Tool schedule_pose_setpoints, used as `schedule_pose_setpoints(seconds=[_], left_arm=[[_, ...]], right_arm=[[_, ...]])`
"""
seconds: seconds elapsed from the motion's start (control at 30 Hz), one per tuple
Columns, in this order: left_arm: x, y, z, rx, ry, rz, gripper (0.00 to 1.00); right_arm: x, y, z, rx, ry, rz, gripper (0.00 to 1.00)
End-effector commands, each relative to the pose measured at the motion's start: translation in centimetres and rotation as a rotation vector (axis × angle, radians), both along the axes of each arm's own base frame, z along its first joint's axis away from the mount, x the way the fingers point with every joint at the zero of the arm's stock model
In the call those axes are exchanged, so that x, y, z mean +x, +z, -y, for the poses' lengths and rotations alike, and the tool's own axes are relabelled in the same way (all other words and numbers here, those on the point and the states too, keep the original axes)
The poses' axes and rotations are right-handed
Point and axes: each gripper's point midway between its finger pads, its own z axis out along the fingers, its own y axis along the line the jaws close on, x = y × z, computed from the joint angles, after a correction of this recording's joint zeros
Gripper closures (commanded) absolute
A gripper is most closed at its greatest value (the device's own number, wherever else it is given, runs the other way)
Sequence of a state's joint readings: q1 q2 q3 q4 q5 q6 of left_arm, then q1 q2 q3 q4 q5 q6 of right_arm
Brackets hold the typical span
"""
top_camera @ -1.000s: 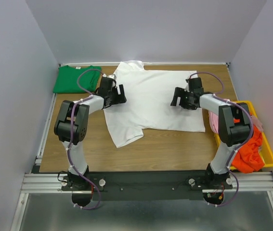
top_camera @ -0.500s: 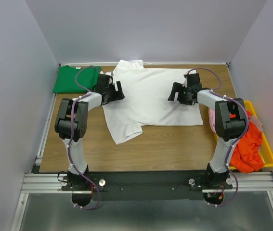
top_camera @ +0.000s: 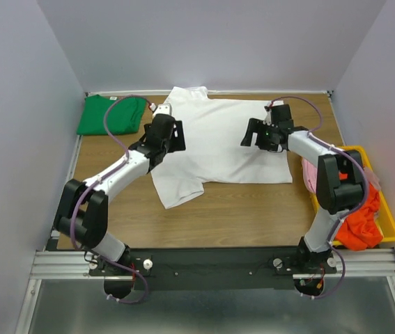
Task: Fold and stack the t-shirts
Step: Flatten the tshirt out
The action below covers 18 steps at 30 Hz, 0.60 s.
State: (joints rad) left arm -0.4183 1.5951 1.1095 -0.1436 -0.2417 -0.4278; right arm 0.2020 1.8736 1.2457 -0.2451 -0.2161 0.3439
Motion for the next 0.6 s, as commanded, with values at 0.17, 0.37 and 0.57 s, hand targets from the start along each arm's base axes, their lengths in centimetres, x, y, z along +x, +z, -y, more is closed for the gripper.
schedule_pose_setpoints(seconds=[0.17, 0.37, 0.57], left_arm=[[-11.7, -5.6, -3.9, 0.064, 0.212, -0.154, 0.24], [-16.9, -8.6, -3.2, -0.031, 0.216, -0.266, 0.28], [-20.1, -11.2, -0.8, -0.088, 0.125, -0.383, 0.35]], right_arm=[[-1.9, 10.5, 2.2, -0.026, -0.098, 0.231, 0.04], [-3.8, 14.5, 5.7, -0.110, -0.233, 0.351, 0.04], [-5.2, 14.5, 6.5, -0.118, -0.264, 0.354, 0.04]])
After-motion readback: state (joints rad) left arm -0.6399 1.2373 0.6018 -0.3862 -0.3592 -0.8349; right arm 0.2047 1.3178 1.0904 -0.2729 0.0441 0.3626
